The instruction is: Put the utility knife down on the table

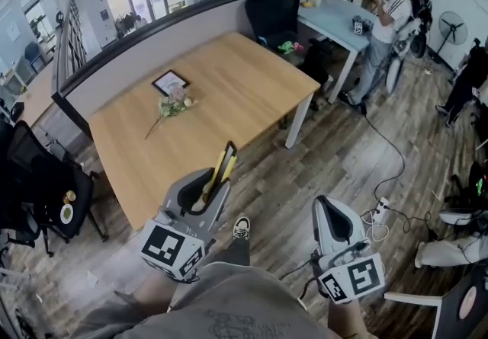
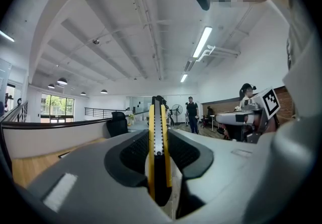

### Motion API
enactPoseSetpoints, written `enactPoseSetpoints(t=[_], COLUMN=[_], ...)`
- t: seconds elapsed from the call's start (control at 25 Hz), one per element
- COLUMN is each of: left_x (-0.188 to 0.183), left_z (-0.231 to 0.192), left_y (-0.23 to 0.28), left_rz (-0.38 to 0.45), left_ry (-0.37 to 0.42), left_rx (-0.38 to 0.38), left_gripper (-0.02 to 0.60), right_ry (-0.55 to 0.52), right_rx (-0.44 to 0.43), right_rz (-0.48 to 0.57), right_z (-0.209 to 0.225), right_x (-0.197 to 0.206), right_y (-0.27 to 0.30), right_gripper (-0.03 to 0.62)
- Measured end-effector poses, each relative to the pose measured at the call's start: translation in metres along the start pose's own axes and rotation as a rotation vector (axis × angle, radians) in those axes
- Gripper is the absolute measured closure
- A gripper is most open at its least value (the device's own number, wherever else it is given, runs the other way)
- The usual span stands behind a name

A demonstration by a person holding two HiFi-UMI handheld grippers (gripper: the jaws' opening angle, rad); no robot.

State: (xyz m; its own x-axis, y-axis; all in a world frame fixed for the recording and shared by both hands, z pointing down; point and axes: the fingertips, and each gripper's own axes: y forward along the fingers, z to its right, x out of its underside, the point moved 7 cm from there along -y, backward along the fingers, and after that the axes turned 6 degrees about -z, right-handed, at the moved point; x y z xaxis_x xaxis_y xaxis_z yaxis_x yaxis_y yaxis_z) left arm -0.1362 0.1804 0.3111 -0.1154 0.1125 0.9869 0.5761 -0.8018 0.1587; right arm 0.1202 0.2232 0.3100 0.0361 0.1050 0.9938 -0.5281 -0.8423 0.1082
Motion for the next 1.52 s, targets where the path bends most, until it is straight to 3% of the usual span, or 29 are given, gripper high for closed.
enactPoseSetpoints(t=[0.44,0.8,1.04,1.2,1.52], left_x=[-0.016,-0.022,-0.015,-0.016,-0.024], left_z=[-0.114,-0.201,-0.222,-0.229,-0.244], left_y=[0.097,0.157,0.192,0.23,0.31], left_rz=[0.014,0.015,0.005,-0.004,-0.023], left_ry=[-0.025,-0.043,-0.059,-0.067,-0.056], left_rx=[0.036,0.015,0.017,0.005,-0.044], left_gripper=[0.468,0.468,0.468,0.468,0.468], right_ry=[0.022,-0.002,-0.003,-0.029,-0.021], right_rx=[0.001,-0.01,-0.008,0.004,-0.057], right_rz=[-0.005,-0.018,-0.066,-0.103,-0.117], right_z=[0.045,0.068,0.091,0.123,0.198], right_x=[-0.03,-0.054,-0.042,-0.033,-0.032], right_y=[0.136,0.241,0.275,0.299,0.357], right_gripper=[0.583,0.583,0.583,0.583,0.583])
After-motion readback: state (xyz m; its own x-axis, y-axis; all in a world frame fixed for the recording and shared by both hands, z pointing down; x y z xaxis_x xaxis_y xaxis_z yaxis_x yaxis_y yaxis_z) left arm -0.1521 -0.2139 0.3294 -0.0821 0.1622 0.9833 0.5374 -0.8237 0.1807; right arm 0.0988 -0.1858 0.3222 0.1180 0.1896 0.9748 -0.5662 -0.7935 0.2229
